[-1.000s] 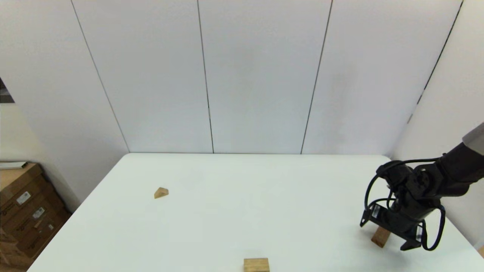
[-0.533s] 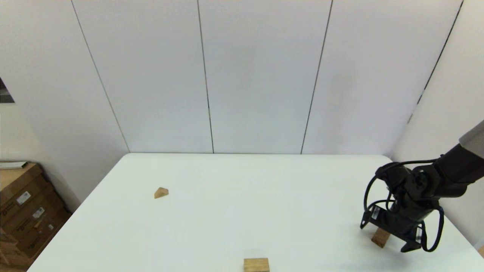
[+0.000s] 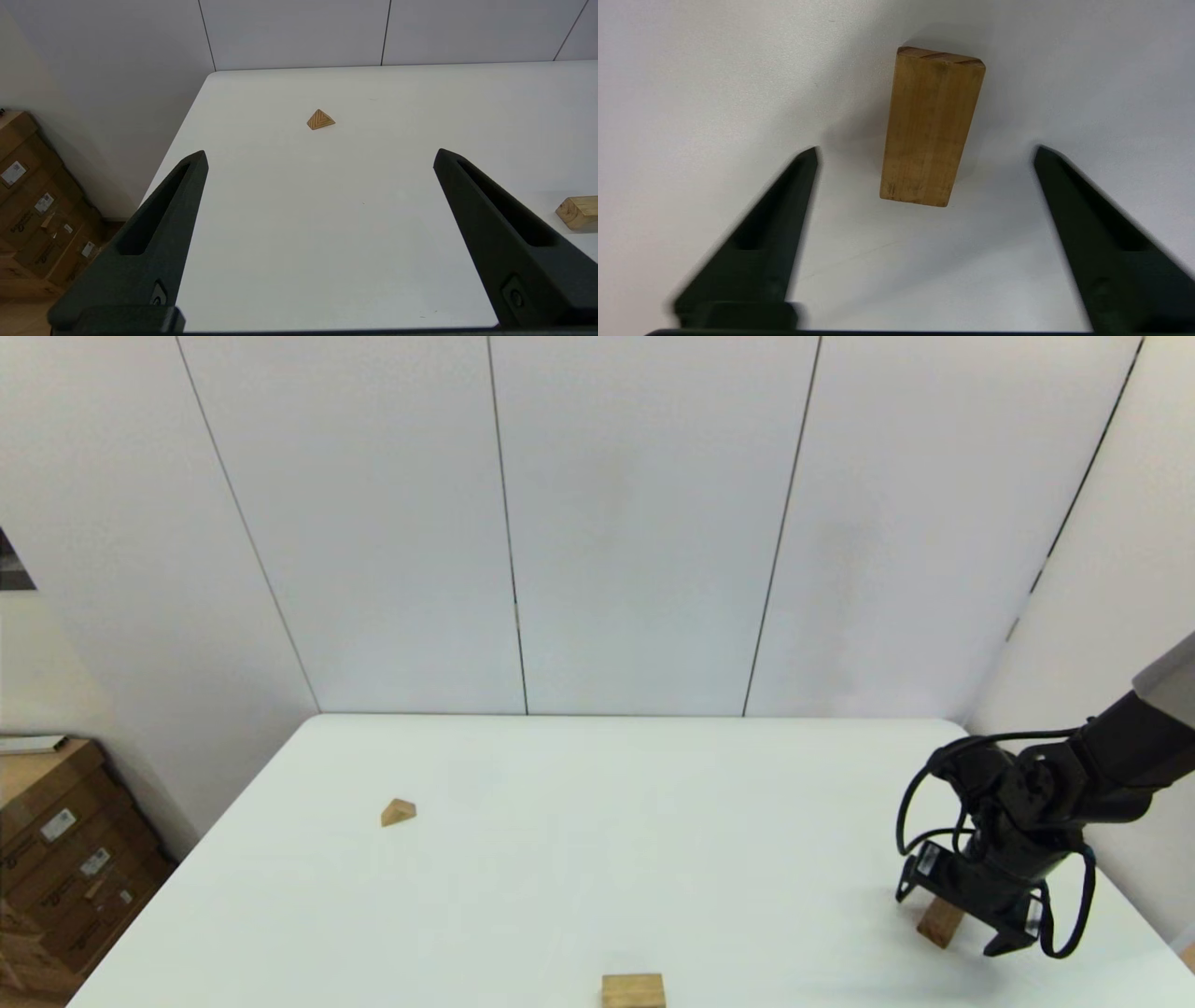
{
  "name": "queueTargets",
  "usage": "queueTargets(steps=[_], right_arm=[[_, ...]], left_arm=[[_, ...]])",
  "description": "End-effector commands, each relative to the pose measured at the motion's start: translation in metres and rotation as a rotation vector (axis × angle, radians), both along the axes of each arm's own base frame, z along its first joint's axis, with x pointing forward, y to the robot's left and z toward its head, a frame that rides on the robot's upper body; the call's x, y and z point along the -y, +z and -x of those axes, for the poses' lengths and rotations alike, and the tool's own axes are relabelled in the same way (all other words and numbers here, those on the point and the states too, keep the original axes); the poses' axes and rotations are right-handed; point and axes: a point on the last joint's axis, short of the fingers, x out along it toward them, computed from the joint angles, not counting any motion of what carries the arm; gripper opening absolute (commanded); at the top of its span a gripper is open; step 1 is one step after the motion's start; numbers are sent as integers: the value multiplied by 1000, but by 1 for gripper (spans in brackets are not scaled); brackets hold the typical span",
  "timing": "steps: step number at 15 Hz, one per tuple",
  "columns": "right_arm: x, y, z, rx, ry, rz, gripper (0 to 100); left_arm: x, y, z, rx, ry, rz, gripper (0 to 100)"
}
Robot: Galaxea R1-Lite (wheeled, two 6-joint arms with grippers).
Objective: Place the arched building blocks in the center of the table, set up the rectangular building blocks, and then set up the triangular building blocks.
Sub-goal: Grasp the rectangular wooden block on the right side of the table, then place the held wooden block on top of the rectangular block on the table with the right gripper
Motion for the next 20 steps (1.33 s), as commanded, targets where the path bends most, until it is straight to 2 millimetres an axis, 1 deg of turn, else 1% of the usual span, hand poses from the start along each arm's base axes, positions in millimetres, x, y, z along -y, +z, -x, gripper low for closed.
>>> queueTargets(steps=[1, 8, 9, 10, 11, 13, 14, 15, 17, 20], right_arm=[[0, 0, 0, 0, -3, 1, 0], [0, 0, 0, 2, -3, 0, 0], [0, 4, 1, 11, -3, -3, 0], [-2, 14, 3, 42, 9, -13, 0], [-8, 29, 8, 86, 37, -30, 0], [-29, 71, 18, 202, 190, -53, 0], [-50, 91, 27, 259, 321, -40, 0], [-70, 101, 37, 260, 417, -34, 0], [-104, 113, 57, 242, 629, -29, 0], [-153, 124, 82, 280, 898, -45, 0]], left_arm=[[0, 0, 0, -3, 0, 1, 100], [0, 0, 0, -3, 0, 1, 100], [0, 0, 0, -3, 0, 1, 100], [0, 0, 0, -2, 0, 1, 100], [0, 0, 0, -2, 0, 1, 100], [0, 0, 0, -2, 0, 1, 100], [0, 0, 0, -2, 0, -1, 100], [0, 0, 0, -2, 0, -1, 100], [0, 0, 0, -2, 0, -1, 100], [0, 0, 0, -3, 0, -2, 100]])
